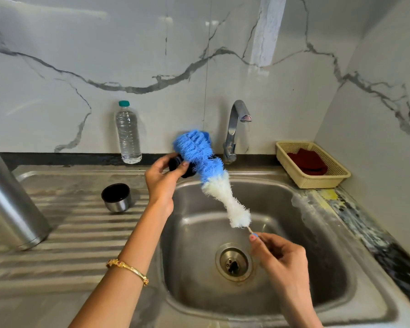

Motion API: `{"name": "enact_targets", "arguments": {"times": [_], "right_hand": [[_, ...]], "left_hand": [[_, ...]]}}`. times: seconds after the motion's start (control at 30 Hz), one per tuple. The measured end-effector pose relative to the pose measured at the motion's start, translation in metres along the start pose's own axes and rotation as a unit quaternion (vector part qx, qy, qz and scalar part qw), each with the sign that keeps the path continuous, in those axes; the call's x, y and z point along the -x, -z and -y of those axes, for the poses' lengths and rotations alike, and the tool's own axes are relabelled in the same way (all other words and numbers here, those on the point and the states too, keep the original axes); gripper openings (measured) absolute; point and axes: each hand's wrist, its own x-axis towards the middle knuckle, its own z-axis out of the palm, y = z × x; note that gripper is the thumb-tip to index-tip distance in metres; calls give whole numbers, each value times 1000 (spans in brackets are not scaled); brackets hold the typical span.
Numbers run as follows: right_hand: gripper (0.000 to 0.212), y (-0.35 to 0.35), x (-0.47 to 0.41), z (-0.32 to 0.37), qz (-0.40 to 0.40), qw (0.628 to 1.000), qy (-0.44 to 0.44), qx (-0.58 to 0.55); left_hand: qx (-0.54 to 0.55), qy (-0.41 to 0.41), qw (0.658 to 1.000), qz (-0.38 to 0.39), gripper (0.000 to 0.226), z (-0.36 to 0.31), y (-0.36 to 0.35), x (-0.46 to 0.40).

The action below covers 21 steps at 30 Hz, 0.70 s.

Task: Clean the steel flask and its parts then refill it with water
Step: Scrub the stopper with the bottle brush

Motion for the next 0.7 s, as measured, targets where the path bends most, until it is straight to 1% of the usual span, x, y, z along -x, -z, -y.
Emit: {"name": "enact_targets", "arguments": {"times": [0.1,0.2,0.33,0.4,0.57,0.63,0.7], "right_hand": [[12,0,-6,0,-8,1000,10,-15],[16,-3,-8,-2,6,1000,24,-7],[19,-5,0,-11,-5,999,52,-3],[20,-6,4,-15,7,998,31,-50],[23,-13,-5,-4,26,987,-19,-160],[26,-17,-7,1,42,986,-19,-161],[29,-17,-3,0,49,988,-10,-146]], "left_hand": [[4,-4,1000,-8,24,-1,4,-2],[6,-3,1000,17,21,-2,5,-2],[57,20,998,-21,18,-5,4,-6],[65,20,997,-33,17,-8,4,-10],[56,27,998,-21,13,-5,-2,-7],[45,25,999,-12,14,-1,-4,-2],[48,20,998,-24,15,-2,-4,-3]]}}
